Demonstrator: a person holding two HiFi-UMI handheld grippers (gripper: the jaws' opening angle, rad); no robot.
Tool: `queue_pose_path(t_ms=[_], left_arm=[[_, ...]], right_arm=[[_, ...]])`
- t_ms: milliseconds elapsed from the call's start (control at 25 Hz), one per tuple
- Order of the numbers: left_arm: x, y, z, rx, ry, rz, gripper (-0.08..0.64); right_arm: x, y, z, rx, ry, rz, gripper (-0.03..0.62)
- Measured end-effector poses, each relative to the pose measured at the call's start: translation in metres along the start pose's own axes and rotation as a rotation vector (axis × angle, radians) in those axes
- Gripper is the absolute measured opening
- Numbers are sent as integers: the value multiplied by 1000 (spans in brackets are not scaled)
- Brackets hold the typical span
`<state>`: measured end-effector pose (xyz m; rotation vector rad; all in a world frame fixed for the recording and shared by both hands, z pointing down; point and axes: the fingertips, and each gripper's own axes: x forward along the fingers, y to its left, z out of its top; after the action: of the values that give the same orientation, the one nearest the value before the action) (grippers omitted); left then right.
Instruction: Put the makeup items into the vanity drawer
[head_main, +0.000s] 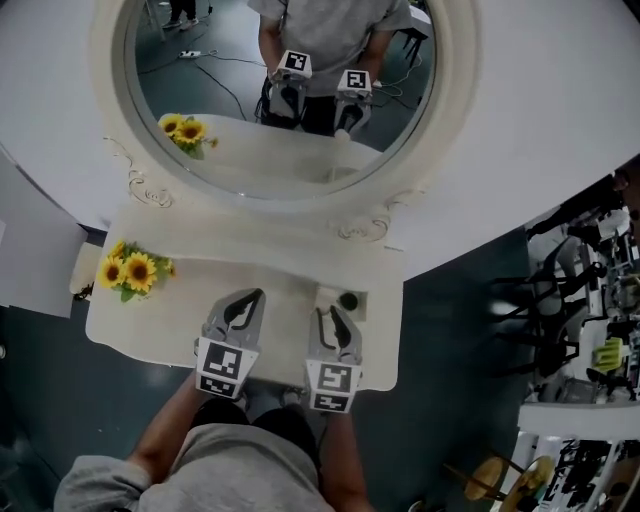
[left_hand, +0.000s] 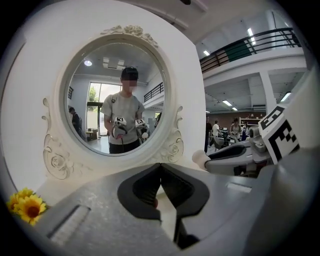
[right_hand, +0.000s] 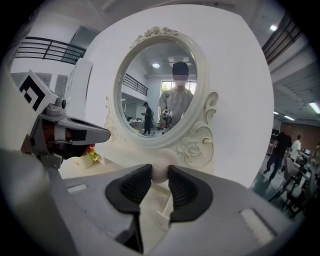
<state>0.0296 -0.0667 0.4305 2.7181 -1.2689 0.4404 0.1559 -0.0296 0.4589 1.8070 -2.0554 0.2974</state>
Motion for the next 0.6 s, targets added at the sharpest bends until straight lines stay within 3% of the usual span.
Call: queue_pose_path(t_ms=[280, 600], left_arm=[[35, -26, -15, -9, 53, -39, 11], [64, -40, -45, -30, 126, -38, 11]], right_arm=[[9, -38, -31, 36, 59, -22, 113], [32, -56, -73, 71, 138, 14, 114]])
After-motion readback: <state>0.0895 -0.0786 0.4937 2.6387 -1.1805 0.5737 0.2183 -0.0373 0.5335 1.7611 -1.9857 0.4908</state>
